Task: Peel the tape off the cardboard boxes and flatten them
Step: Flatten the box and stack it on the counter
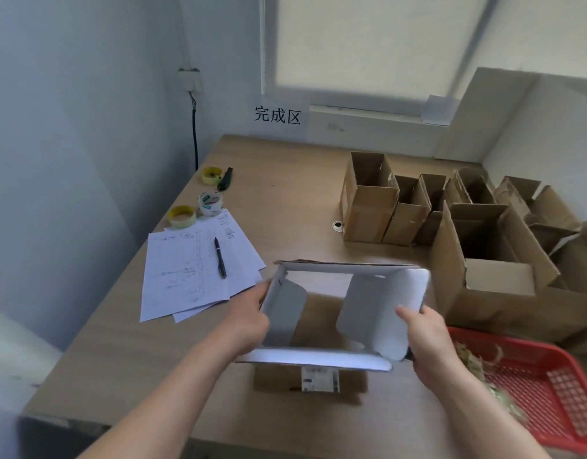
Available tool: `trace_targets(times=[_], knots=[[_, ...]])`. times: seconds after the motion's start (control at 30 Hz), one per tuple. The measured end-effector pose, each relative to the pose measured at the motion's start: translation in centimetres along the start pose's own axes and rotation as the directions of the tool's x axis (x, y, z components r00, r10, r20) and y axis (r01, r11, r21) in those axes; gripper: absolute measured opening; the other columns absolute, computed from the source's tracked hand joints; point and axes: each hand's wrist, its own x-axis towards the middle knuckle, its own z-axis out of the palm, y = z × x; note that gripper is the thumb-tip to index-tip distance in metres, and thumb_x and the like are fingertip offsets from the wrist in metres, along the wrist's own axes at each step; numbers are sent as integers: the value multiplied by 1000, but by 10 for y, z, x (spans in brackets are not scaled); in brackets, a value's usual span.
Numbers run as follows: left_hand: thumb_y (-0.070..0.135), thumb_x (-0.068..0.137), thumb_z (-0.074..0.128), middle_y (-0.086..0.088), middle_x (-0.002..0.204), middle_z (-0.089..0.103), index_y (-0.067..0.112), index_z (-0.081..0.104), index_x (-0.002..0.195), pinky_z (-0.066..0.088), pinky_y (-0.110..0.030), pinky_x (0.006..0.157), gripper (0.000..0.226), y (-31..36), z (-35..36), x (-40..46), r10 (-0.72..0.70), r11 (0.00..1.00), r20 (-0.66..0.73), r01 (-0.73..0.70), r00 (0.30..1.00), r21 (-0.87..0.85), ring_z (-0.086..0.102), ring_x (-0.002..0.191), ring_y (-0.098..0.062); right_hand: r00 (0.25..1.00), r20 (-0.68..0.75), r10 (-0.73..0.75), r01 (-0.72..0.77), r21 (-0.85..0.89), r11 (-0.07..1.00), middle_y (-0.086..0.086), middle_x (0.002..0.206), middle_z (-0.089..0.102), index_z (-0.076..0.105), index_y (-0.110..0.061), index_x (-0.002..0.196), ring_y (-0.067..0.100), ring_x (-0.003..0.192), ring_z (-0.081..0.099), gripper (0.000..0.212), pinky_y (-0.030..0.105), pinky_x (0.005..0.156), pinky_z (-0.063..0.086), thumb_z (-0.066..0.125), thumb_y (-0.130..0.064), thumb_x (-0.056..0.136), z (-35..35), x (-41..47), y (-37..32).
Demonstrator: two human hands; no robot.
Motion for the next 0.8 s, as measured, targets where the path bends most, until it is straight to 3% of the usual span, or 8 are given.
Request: trace_targets(times=[0.07, 0.2, 0.27, 0.37, 0.43, 0.6, 0.7, 0.8], knots=[[-14, 86, 34, 20, 139, 52, 55, 48, 136, 38, -6, 96, 87, 0, -3, -5, 93, 973, 145, -121, 985, 195, 47, 133, -15, 988, 147, 45, -91, 331, 939, 11, 102, 73, 66, -17, 112, 37, 94, 69, 31, 49, 76, 54, 49, -39, 98, -11, 1, -2], [-8, 86, 33, 19, 162, 21, 48, 38, 148, 11, -22, 118, 84, -12, 0, -13, 83, 811, 391, -290, 917, 508, 20, 150, -12, 950, 251, 185, -303, 606, 736, 17, 121, 69, 63, -19, 129, 44, 115, 60, 84, 72, 98, 36, 38, -82, 80, -38, 10, 5], [-5, 87, 32, 16, 160, 27, 46, 35, 149, 12, -25, 116, 81, -19, 7, -19, 82, 757, 439, -342, 895, 556, 22, 148, -16, 930, 178, 321, -356, 653, 669, 22, 112, 71, 63, -9, 124, 43, 108, 63, 75, 67, 94, 45, 42, -72, 88, -44, 12, 16], [1, 87, 32, 8, 148, 38, 48, 33, 143, 31, -42, 114, 73, -33, 22, -29, 72, 691, 477, -389, 876, 610, 31, 138, -26, 911, 1, 411, -329, 604, 726, 20, 101, 72, 57, -5, 131, 33, 92, 66, 38, 47, 66, 59, 56, -15, 95, -49, 6, 41], [3, 88, 32, 4, 151, 35, 48, 30, 142, 33, -46, 112, 71, -41, 30, -33, 41, 643, 472, -385, 881, 663, 30, 139, -29, 935, -63, 349, -250, 580, 775, 15, 110, 67, 52, -11, 139, 28, 90, 64, 51, 41, 63, 57, 53, 5, 90, -55, 5, 62], [-5, 88, 32, 10, 167, 0, 54, 18, 150, 11, -54, 118, 87, -42, 25, -35, 108, 638, 282, -284, 953, 716, -3, 153, -23, 994, -34, 107, -48, 729, 683, 7, 112, 74, 69, -27, 119, 19, 89, 73, 50, 32, 72, 61, 53, 8, 87, -52, 14, 59], [-6, 82, 37, 4, 167, -3, 47, 15, 154, 9, -59, 116, 93, -57, 30, -41, 221, 576, 173, -272, 960, 771, -7, 153, -27, 992, 4, 128, -84, 771, 631, 3, 109, 75, 73, -31, 113, 18, 89, 74, 47, 37, 79, 60, 54, 4, 87, -47, 24, 67], [0, 85, 42, -1, 167, -7, 43, 10, 156, 11, -60, 116, 89, -92, 52, -49, 53, 531, 270, -256, 961, 808, -8, 153, -32, 963, -18, 268, -224, 497, 838, 11, 109, 73, 64, -22, 123, 26, 91, 69, 49, 41, 82, 57, 54, 8, 87, -43, 23, 107]])
